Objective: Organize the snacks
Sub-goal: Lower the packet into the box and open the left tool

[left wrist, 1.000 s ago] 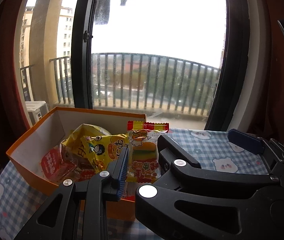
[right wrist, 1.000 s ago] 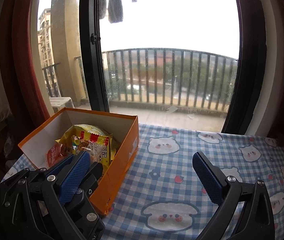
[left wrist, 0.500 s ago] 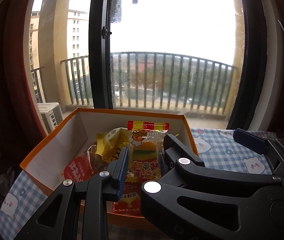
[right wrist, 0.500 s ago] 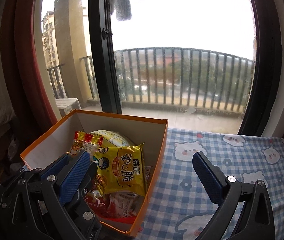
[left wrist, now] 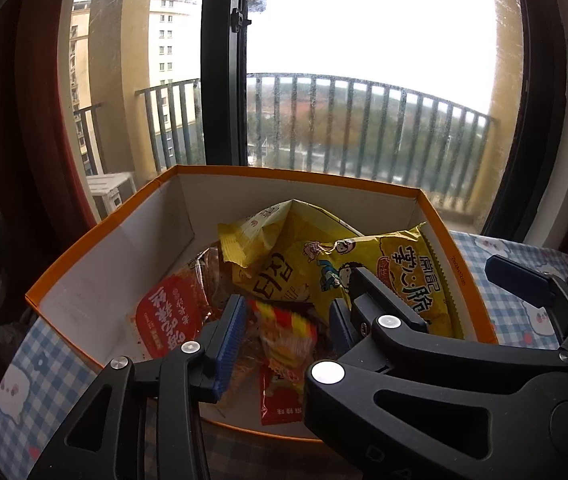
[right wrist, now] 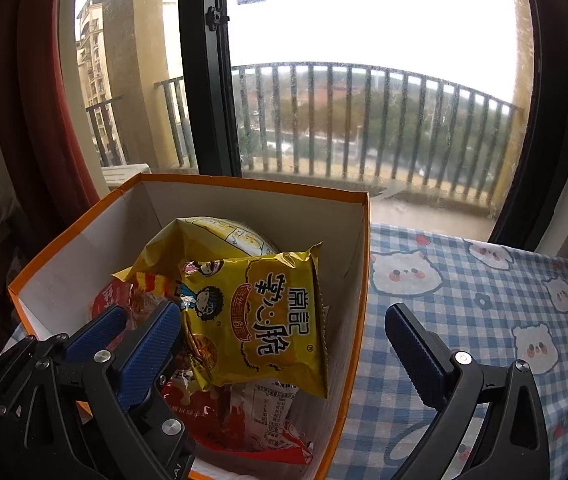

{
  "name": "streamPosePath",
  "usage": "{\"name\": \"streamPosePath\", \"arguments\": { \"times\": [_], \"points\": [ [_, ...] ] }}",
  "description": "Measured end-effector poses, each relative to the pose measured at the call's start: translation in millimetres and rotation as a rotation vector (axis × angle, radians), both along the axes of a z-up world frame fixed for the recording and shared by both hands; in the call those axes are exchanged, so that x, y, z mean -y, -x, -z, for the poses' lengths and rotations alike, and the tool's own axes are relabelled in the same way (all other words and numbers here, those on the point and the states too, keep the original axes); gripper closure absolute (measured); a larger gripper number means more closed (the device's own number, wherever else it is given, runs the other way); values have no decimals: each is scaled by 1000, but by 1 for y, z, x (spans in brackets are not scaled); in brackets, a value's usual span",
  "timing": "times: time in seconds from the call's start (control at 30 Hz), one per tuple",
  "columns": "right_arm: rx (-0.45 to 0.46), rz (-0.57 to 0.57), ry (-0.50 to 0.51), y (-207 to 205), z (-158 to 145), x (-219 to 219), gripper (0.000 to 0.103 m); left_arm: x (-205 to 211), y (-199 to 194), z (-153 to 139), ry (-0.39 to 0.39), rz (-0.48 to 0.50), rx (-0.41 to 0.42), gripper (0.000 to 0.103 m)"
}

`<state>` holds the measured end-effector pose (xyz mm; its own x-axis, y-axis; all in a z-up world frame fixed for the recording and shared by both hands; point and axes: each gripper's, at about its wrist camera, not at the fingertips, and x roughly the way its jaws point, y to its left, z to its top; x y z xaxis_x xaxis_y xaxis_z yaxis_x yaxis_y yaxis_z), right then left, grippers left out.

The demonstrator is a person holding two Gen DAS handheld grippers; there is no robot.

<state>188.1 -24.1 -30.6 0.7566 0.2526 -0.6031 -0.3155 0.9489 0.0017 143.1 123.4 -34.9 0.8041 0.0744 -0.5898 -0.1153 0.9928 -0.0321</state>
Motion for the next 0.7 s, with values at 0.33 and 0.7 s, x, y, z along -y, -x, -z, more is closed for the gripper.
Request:
{"name": "streamPosePath", "arguments": {
  "times": [0.33, 0.7],
  "points": [
    [-6, -22, -9, 9, -3, 7, 0, 10, 11, -4, 1, 6, -1, 21],
    [22, -1, -41, 41, -17, 42, 0, 44, 47, -19, -7, 48, 46, 14]
  ]
}}
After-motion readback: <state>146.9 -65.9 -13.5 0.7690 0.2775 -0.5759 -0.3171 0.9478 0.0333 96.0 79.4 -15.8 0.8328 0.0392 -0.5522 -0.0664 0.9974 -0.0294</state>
